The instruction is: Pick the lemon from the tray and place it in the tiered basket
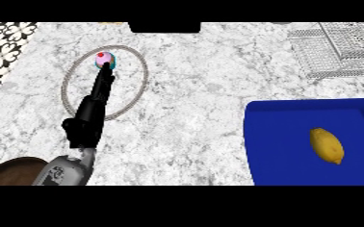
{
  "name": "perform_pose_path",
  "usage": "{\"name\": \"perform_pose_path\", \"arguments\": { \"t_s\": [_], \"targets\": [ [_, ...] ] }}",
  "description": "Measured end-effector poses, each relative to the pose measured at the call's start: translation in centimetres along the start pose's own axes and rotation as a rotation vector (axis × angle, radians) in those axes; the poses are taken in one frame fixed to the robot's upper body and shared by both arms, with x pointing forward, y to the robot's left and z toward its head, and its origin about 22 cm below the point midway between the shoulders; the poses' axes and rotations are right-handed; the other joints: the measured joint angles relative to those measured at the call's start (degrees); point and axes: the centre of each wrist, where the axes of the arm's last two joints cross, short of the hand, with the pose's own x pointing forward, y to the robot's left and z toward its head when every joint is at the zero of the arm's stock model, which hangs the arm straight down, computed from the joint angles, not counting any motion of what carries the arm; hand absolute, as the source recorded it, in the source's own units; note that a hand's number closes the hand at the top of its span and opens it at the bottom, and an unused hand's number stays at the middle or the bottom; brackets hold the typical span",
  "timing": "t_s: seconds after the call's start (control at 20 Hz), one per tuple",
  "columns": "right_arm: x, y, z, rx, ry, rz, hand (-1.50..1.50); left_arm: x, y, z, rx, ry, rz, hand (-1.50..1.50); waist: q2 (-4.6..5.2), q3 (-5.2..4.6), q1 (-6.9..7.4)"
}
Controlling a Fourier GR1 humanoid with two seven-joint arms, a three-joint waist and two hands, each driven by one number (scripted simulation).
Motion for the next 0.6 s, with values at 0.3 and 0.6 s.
{"name": "perform_pose_path", "arguments": {
  "t_s": [0.3,0.6],
  "targets": [
    [0.8,1.6,-1.0,0.050,0.053,0.075,-1.50,0.5,-0.2,-0.4,0.004,-0.002,-0.003,0.00,-0.01,-0.02,-0.01],
    [1.4,3.2,-1.5,0.110,0.139,0.143,-1.50,0.2,-0.4,-0.3,0.008,0.003,-0.004,0.00,-0.03,-0.01,-0.28]
  ]
}}
